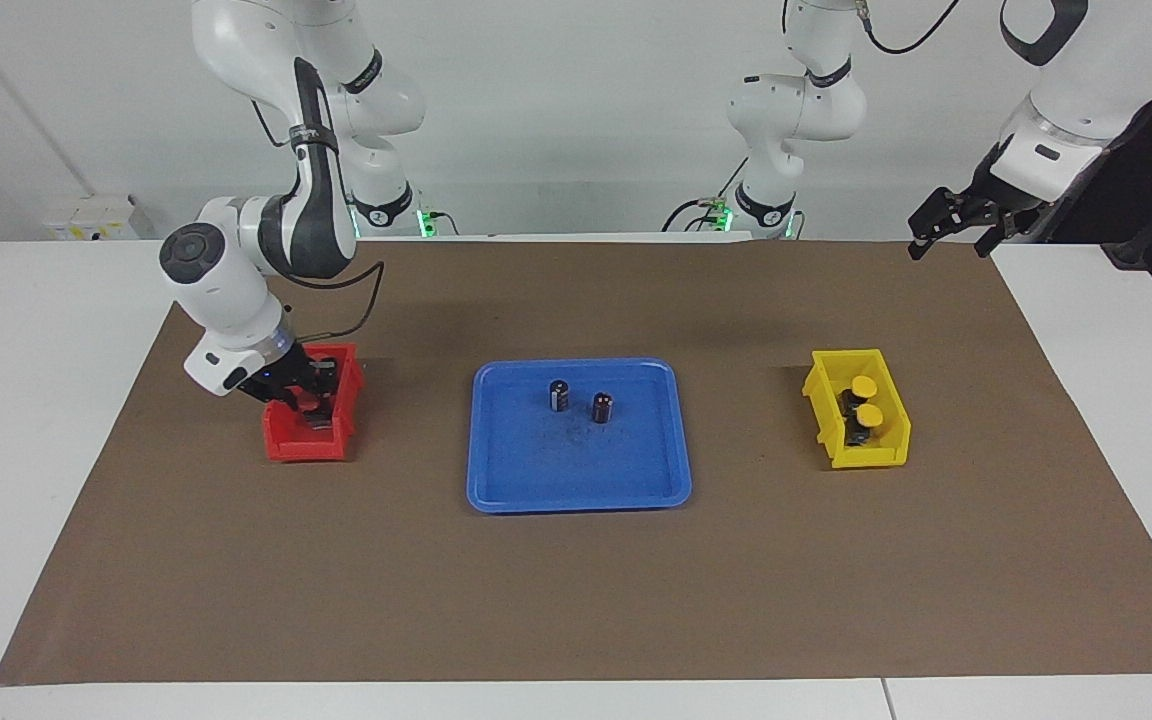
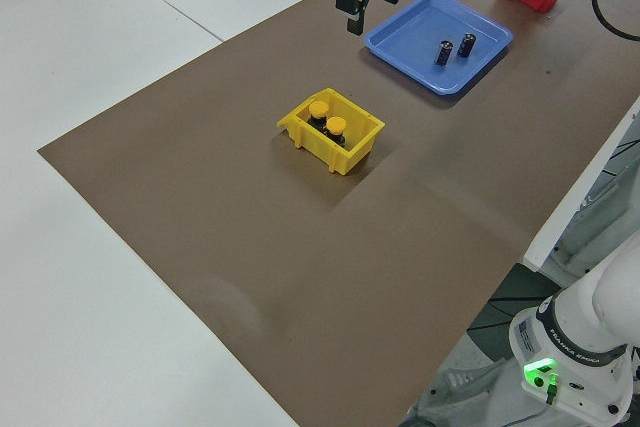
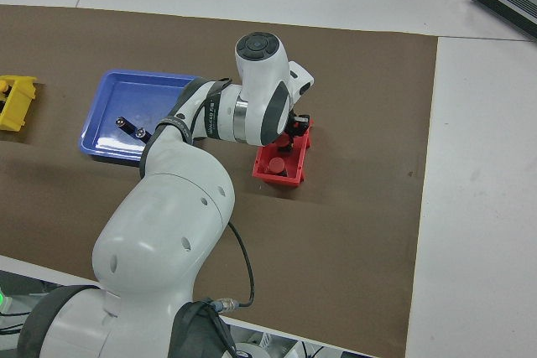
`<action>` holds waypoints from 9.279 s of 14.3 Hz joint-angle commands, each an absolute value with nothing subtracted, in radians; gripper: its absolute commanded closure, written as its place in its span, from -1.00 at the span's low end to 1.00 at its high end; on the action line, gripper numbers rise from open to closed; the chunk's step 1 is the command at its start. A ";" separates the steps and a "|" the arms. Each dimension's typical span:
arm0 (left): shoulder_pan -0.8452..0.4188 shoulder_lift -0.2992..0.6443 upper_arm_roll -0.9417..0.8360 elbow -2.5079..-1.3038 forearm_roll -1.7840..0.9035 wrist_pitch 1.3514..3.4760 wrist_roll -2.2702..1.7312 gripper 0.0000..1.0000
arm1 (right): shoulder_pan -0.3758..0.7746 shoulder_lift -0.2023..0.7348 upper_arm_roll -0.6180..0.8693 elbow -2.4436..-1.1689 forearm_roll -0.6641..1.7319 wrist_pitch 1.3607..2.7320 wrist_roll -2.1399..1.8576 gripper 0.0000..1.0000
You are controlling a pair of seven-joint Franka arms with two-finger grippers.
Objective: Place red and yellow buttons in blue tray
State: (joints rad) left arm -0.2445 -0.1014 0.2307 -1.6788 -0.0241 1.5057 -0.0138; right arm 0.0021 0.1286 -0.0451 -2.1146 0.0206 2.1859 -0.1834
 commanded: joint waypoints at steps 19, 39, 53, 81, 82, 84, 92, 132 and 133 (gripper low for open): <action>-0.285 -0.209 0.158 -2.181 -0.009 1.989 -0.058 -0.94 | 0.425 0.555 -0.035 -1.296 0.009 1.819 0.362 0.92; -0.196 0.035 0.161 -2.186 -0.014 2.258 0.172 -0.58 | 0.454 0.511 -0.029 -1.415 0.025 1.978 0.414 -1.00; -0.209 0.057 0.160 -2.198 -0.014 2.278 0.088 0.08 | -0.006 0.020 -0.034 -2.046 0.028 1.962 -0.144 -0.83; -0.741 0.432 0.146 -1.624 -0.138 2.189 -0.497 0.97 | -0.045 -0.058 -0.037 -2.359 0.028 2.227 -0.265 -0.34; -0.732 0.477 0.146 -1.553 -0.141 2.178 -0.495 0.97 | -0.044 -0.058 -0.037 -2.361 0.028 2.229 -0.264 -0.32; -0.729 0.532 0.146 -1.494 -0.149 2.143 -0.499 0.97 | -0.041 -0.058 -0.035 -2.361 0.028 2.229 -0.261 -0.25; -0.747 0.598 0.146 -1.428 -0.143 2.108 -0.500 0.95 | -0.015 -0.045 -0.032 -2.314 0.028 2.206 -0.252 0.88; -0.175 0.143 0.166 -1.965 -0.117 2.123 0.184 -0.42 | 0.492 0.718 -0.018 -1.096 0.041 1.779 0.749 0.99; -0.175 0.141 0.164 -1.971 -0.117 2.135 0.180 -0.41 | 0.492 0.701 -0.018 -1.133 0.041 1.808 0.749 0.99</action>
